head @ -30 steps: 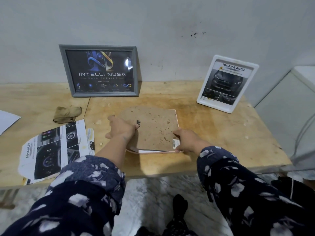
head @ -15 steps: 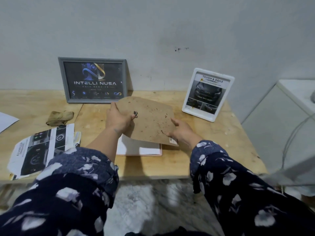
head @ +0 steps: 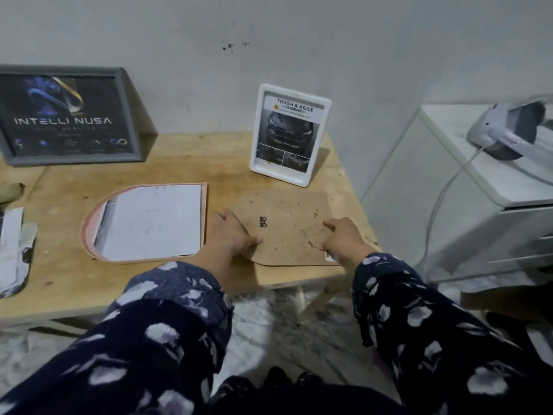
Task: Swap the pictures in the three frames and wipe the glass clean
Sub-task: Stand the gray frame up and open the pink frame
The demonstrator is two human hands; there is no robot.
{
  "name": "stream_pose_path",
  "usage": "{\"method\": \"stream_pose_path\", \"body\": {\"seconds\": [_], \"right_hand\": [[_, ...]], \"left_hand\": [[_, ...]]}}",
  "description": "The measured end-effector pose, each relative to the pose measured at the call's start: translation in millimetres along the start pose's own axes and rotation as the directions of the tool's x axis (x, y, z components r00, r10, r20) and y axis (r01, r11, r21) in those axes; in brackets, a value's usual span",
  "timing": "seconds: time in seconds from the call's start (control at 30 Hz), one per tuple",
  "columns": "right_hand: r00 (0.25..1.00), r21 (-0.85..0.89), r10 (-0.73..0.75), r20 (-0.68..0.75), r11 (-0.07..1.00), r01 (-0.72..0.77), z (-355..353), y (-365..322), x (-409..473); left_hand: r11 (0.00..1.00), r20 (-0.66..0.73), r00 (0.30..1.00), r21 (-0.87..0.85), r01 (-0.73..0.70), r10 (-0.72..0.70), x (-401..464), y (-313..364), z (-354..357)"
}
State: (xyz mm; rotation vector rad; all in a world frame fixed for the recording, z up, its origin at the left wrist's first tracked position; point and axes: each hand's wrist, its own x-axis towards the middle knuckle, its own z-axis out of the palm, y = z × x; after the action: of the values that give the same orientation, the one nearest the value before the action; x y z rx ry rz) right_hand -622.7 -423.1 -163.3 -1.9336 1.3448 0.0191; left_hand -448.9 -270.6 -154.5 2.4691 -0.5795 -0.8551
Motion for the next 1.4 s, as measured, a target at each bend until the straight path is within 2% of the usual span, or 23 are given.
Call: {"method": "stream_pose_path", "body": {"seconds": [0.23,0.37,0.53,0.67,0.73,0.8,0.87,1.0,1.13,1.23,1.4], "right_hand": [[0.995,-0.261,-0.096,-0.02,0.962,0.087,0,12,6],[0.992,-0.504,-0.116,-0.051,0.86,0.075,0,6,4],[0.993,-0.507,-0.119,-0.018,0.857,0.094,-4,3,5],[0.996,-0.621,-0.089,0.03,0.778,0.088,-3,-8,2],[0.998,-0.688,-0.057,-0.007,0.724,0.037,0,-18,0],[0.995,-0.704,-0.08,-0.053,0.71,0.02,8,-31,-4],[0.985,-0.672,-0.16,-0.068,0.737,0.074,21,-49,-8],[0.961,-0.604,-0.275,0.037,0.76,0.241,64,-98,-15],[0.942,-0.498,-0.322,0.089,0.805,0.322,112,-146,-23],[0.929,-0.483,-0.342,0.142,0.795,0.366,143,-173,-30],[0.963,-0.518,-0.255,0.089,0.814,0.264,176,-194,-31]], "left_hand": [[0.955,-0.05,0.999,0.297,0.011,0.004,-9,6,27],[0.872,-0.054,0.998,0.49,-0.01,0.042,-10,1,26],[0.779,-0.044,0.995,0.626,-0.046,0.094,-6,0,19],[0.837,0.081,0.99,0.529,-0.143,0.118,-5,-6,4],[0.863,0.054,0.985,0.475,-0.17,0.164,-8,-14,-8],[0.88,-0.043,0.985,0.456,-0.13,0.168,-10,-24,-23],[0.897,-0.13,0.983,0.438,-0.06,0.129,-8,-41,-42],[0.92,-0.258,0.966,0.38,0.097,0.004,-3,-83,-80],[0.915,-0.269,0.959,0.356,0.19,-0.095,9,-125,-117],[0.902,-0.262,0.95,0.346,0.257,-0.17,21,-153,-139],[0.91,-0.2,0.968,0.356,0.214,-0.149,42,-176,-163]]}}
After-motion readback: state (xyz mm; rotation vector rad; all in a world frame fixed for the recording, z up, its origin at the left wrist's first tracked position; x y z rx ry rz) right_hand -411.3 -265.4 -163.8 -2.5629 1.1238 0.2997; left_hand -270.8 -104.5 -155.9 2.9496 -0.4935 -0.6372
